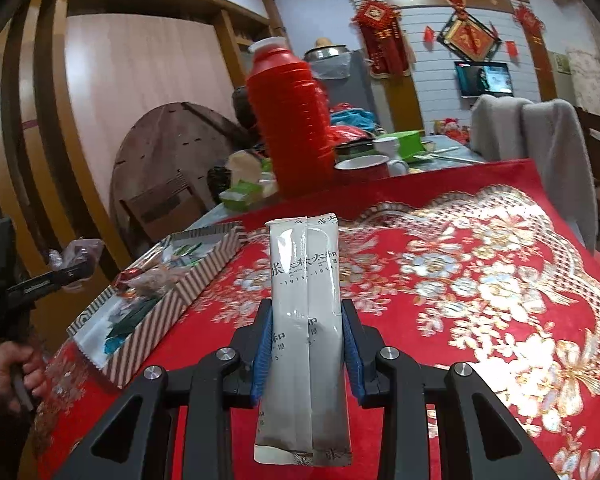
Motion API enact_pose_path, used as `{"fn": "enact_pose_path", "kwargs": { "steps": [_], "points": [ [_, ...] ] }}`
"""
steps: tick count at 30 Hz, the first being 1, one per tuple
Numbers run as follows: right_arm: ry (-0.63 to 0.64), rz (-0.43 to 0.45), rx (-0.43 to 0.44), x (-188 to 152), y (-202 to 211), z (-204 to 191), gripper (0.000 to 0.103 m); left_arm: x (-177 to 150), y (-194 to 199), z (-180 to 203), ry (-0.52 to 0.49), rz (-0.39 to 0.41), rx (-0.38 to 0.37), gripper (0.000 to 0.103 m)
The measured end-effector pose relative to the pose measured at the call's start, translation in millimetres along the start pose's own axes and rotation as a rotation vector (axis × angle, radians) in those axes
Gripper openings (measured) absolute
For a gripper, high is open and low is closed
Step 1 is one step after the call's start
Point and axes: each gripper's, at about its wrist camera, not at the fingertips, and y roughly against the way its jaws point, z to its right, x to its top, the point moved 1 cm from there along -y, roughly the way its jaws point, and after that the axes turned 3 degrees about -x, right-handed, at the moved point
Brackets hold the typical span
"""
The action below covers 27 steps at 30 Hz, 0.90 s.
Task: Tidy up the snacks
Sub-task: 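Lift and carry the dates bag and white stick packet over the striped tray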
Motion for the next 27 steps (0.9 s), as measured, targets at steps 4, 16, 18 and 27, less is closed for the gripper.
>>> {"fn": "enact_pose_path", "kwargs": {
  "steps": [4, 16, 18, 27],
  "points": [
    [0.028, -0.011, 0.048, 2, -16, -19, 0.031, -10, -1, -6, 0.006, 0.025, 0.031, 0.028],
    [0.162, -0.016, 0.232, 14, -89, -135, 0.031, -23, -16, -36, 0.053, 0.046, 0.16, 0.028],
    [0.173, -0.026, 0.262, 15, -101, -152, 0.031, -24, -19, -33, 0.047, 0.032, 0.166, 0.028],
    [0.251, -0.006, 0.332, 12, -108, -183, 0.031, -28, -18, -17, -0.02, 0.042, 0.222, 0.028]
  ]
}}
